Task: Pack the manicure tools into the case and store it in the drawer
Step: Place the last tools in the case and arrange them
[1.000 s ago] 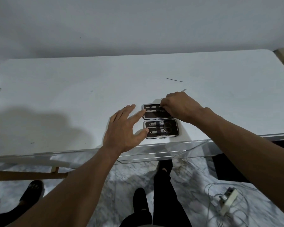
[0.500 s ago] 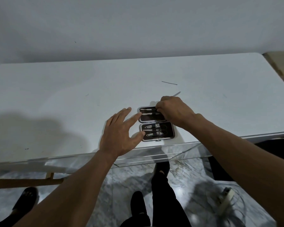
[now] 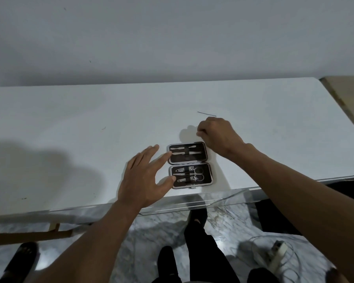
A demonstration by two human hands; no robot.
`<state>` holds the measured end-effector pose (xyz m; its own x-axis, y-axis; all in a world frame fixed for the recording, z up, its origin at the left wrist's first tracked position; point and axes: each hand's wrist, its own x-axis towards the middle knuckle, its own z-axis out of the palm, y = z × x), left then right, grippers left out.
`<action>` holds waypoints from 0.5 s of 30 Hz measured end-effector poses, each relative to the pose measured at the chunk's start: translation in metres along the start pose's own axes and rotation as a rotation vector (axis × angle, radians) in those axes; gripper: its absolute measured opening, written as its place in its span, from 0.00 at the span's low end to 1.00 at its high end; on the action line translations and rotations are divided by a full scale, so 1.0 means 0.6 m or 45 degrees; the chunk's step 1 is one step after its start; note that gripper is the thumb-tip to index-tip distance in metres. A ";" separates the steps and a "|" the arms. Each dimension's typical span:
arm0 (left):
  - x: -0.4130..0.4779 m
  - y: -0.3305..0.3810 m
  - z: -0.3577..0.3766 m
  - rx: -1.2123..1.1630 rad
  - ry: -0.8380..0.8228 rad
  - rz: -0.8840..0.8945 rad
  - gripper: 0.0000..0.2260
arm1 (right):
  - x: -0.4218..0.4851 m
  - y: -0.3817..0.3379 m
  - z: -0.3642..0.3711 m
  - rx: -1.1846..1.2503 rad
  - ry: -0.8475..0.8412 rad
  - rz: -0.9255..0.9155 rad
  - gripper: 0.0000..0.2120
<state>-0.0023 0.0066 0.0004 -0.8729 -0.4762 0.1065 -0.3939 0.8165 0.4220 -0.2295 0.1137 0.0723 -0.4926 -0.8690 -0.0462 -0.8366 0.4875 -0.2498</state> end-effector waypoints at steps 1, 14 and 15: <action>0.000 0.001 -0.001 -0.006 -0.004 -0.003 0.29 | 0.010 0.011 -0.005 -0.034 0.028 0.056 0.10; 0.003 0.000 0.000 0.019 -0.053 -0.011 0.29 | 0.121 0.089 -0.023 -0.152 -0.155 0.376 0.08; 0.003 0.000 0.000 0.016 -0.054 -0.013 0.29 | 0.126 0.086 -0.027 -0.176 -0.179 0.366 0.08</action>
<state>-0.0039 0.0058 0.0005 -0.8800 -0.4707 0.0641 -0.4064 0.8159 0.4113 -0.3138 0.0747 0.0714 -0.6828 -0.6931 -0.2310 -0.6979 0.7123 -0.0742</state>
